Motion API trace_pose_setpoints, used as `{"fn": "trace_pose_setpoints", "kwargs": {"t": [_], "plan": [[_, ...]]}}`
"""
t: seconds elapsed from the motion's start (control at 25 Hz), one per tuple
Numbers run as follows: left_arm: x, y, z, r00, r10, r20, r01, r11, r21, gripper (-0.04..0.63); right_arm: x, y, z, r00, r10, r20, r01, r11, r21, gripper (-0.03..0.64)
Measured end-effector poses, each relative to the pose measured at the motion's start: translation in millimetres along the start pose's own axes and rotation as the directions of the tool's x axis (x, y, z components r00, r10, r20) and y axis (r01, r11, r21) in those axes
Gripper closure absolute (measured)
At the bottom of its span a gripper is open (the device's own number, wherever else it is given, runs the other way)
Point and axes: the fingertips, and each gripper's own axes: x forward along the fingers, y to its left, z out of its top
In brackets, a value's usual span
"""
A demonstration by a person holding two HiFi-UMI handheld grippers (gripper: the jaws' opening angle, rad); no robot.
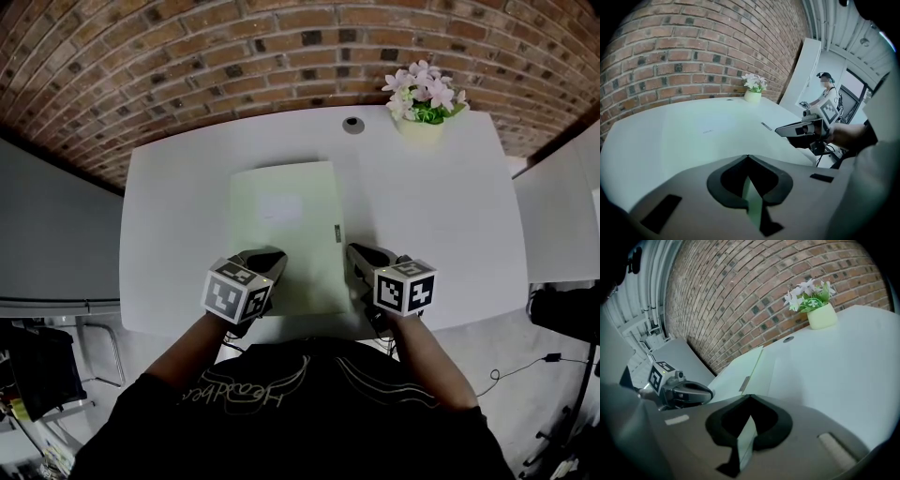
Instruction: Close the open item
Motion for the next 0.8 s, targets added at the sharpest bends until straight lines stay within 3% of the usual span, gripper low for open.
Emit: {"fn": "trace_pose_setpoints", "kwargs": {"t": [0.2, 0.8], "plan": [[6, 2, -4, 0.998, -0.021, -0.063, 0.019, 0.999, -0.029, 0.593, 1, -1, -6, 1.000, 0.005, -0.009, -0.005, 1.000, 0.007, 0.614], [13, 4, -5, 0.994, -0.028, -0.109, 0.024, 0.999, -0.036, 0.594, -2, 1, -5, 1.000, -0.011, -0.004, 0.011, 1.000, -0.004, 0.614]]}}
